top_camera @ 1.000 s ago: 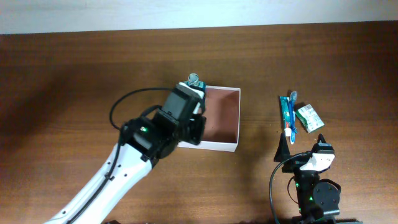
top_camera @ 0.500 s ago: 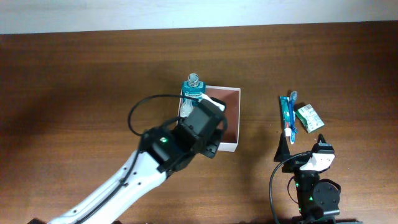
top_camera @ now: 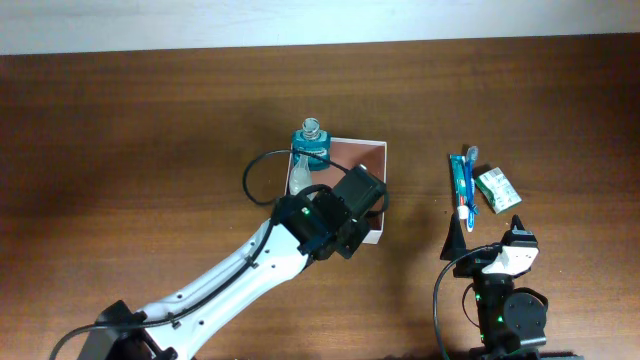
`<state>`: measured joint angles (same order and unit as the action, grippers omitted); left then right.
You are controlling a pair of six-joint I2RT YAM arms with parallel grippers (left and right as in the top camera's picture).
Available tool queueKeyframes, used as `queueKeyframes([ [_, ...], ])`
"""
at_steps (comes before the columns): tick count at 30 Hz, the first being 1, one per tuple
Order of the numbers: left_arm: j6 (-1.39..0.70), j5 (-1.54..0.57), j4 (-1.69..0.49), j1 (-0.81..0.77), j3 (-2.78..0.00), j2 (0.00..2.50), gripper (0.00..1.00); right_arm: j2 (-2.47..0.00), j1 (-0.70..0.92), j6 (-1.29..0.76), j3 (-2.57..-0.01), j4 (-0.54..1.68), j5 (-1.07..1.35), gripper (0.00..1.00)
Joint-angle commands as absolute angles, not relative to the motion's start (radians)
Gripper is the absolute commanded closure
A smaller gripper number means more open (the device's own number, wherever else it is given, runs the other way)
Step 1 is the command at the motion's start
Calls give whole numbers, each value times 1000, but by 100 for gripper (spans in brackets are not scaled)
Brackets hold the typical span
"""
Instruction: Pack container
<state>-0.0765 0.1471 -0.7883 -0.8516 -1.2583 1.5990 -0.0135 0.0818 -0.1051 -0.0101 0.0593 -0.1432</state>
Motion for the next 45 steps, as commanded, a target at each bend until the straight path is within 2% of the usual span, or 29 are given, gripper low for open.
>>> queueKeyframes([
  [1, -2, 205, -781, -855, -1259, 1603, 99, -4, 77, -105, -6, 67, -142, 2],
  [16, 309, 218, -763, -855, -1259, 1683, 99, -4, 77, -105, -6, 67, -142, 2],
  [24, 313, 385, -748, -855, -1259, 1704, 99, -4, 77, -105, -6, 67, -142, 2],
  [36, 422, 390, -733, -855, -1259, 1741, 96, -4, 77, -105, -6, 67, -142, 2],
  [45, 413, 435, -719, -810, -1259, 1790, 97, -4, 77, -105, -6, 67, -142, 2],
])
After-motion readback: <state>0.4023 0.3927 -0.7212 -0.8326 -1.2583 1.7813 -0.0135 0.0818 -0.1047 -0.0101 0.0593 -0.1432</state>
